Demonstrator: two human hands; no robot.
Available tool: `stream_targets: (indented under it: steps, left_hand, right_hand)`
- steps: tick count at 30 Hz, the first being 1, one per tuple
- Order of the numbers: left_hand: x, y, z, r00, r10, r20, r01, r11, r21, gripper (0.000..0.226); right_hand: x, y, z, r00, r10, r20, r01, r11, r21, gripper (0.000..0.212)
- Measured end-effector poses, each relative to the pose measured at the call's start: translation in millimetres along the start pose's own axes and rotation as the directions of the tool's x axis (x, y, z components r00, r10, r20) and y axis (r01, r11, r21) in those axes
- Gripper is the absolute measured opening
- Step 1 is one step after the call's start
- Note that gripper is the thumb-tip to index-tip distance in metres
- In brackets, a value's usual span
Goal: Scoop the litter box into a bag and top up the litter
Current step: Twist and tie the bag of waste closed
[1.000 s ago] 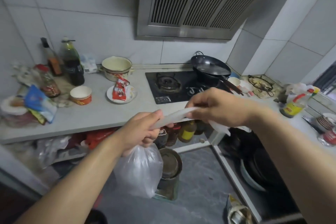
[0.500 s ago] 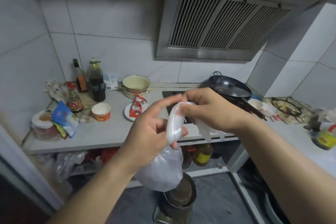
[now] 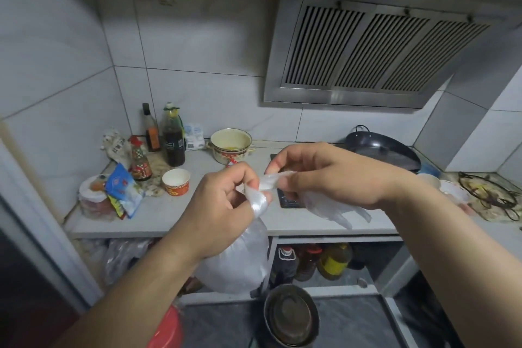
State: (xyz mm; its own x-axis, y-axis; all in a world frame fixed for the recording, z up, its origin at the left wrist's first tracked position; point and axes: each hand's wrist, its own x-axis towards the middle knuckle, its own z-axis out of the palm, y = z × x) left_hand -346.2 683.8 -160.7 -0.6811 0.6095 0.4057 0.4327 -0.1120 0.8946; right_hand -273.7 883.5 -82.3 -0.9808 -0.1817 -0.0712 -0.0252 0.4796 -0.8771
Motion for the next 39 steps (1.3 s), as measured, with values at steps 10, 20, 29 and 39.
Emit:
stream_targets:
  steps: [10,20,29,39]
  left_hand:
    - [8.4,15.5,11.7,0.975,-0.011,-0.222,-0.070,0.933,-0.352,0.030]
    - [20.7,23.0,15.2,0.910,-0.225,-0.349,0.176,0.970,-0.167,0.013]
    - [17.5,36.1,10.9,0.938,-0.262,-0.226,0.202,0.945,-0.257,0.020]
    - [3.1,37.5,4.7,0.979,-0.183,-0.094,0.156,0.957,-0.245,0.014]
  right_hand:
    - [5.4,7.1,23.4,0.997,-0.049,-0.059,0.056,0.990,0.128,0.007]
    - [3.2,-10.5,41.1,0.929,-0.161,-0.333,0.072,0.962,-0.262,0.033]
    - [6.2,-15.0,61.0,0.812,-0.189,-0.552,0.023,0.955,-0.294,0.007]
    - [7.6,-15.0,40.7,0.907,0.196,-0.374,-0.035,0.918,0.396,0.014]
